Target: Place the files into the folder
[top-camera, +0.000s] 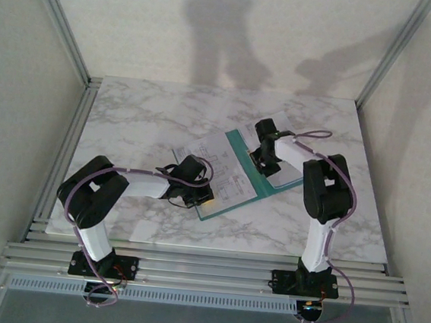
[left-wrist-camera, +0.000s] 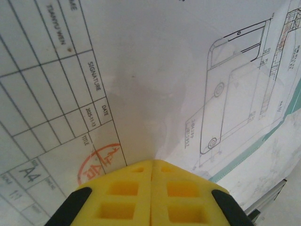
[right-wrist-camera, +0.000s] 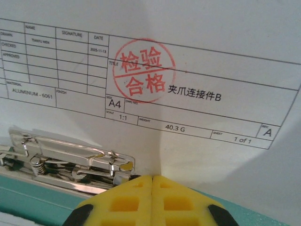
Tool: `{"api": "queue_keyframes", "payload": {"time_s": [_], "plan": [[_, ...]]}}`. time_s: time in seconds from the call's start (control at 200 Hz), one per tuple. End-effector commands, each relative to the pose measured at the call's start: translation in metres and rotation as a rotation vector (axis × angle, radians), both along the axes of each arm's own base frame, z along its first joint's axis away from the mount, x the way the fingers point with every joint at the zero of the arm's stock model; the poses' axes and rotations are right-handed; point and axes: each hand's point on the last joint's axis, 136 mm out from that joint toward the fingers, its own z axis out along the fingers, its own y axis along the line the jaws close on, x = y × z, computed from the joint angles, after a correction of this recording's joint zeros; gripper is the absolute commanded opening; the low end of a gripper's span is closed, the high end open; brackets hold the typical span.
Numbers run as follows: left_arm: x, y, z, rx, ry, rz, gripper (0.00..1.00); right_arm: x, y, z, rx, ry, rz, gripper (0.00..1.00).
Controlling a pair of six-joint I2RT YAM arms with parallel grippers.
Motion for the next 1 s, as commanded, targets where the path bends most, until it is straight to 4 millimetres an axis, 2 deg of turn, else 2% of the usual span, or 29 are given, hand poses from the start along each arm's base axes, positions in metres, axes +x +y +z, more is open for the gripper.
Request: {"api": "queue_keyframes", "payload": {"time_s": [0.0,0.375,0.531,0.741,0.991], "plan": [[-0.032,0.042,-0.039,0.183,0.141,0.021,0.05,-0.101,-0.018,-0.075,-0.131,0.432,0.048,0.00],[-0.034,0.044,-0.038,0.185,0.140,0.022,0.05,-0.097,-0.020,-0.078,-0.202,0.512,0.071,0.00],[-0.033,0.043,-0.038,0.183,0.138,0.021,0.05,-0.090,-0.013,-0.077,-0.214,0.516,0.089,0.00],[-0.033,0.042,-0.038,0.179,0.138,0.015,0.05,-0.091,-0.005,-0.083,-0.242,0.547,0.108,0.00],[-0.035,0.044,-0.038,0.183,0.140,0.010,0.05,-0.087,0.014,-0.090,-0.175,0.563,0.129,0.00]]}}
